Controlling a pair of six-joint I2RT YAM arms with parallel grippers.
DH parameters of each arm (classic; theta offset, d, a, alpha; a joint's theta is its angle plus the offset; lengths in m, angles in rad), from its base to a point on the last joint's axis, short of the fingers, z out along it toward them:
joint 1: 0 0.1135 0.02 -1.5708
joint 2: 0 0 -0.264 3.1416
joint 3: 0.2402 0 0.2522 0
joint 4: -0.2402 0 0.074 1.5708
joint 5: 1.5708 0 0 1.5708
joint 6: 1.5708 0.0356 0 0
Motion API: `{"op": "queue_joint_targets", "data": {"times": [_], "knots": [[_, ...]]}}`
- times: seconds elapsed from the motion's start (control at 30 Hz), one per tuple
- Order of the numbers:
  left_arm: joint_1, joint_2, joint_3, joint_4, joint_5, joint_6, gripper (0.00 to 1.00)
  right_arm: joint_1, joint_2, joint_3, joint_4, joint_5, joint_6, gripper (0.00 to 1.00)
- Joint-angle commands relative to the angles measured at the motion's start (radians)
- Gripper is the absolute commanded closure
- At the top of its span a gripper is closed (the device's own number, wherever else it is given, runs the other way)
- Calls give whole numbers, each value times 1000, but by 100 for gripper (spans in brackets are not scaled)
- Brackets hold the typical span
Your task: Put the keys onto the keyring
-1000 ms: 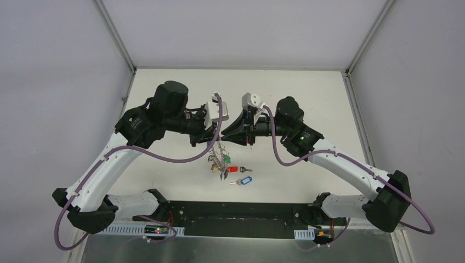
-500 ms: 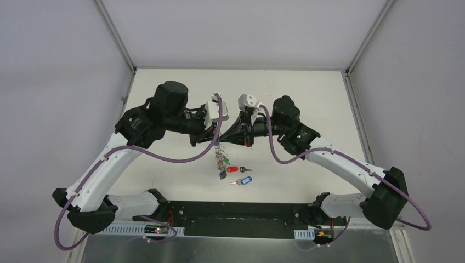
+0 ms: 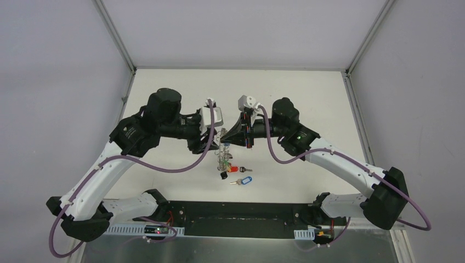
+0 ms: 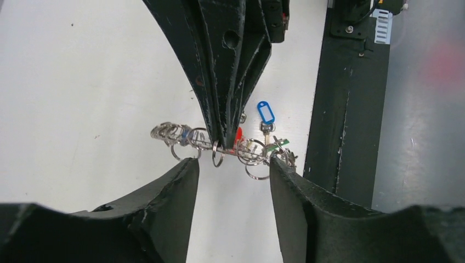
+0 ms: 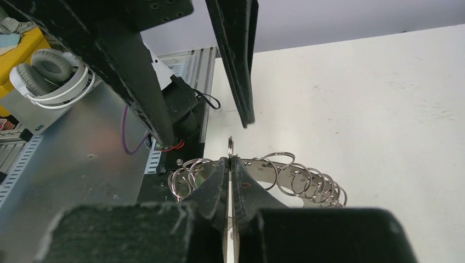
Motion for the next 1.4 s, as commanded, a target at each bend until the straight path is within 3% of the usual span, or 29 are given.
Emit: {"op": "queue_joint_targets", "data": {"times": [0.0, 0.3, 0.53, 0.67, 0.77, 0.83, 1.27, 1.37], "knots": [[-6, -139, -107, 169, -23, -55, 47, -3, -62, -11, 79, 9, 12, 100], [-7, -438, -568, 704, -88, -340, 53, -11, -116, -111, 238, -8, 54, 100], [-7, -460, -669, 904, -17, -441, 61, -12, -154, -208, 412, -17, 94, 100], [-7, -447, -674, 928, 8, -448, 69, -13, -153, -234, 498, -40, 126, 100], [-6, -436, -671, 934, 35, -450, 83, -14, -151, -235, 510, -42, 133, 100], [-7, -425, -668, 936, 52, -453, 87, -13, -151, -234, 512, -33, 134, 100], [-6, -387, -634, 861, 62, -412, 79, -15, -157, -231, 531, -33, 142, 100], [-7, -388, -631, 860, 72, -409, 91, -14, -154, -230, 533, -38, 143, 100]]}}
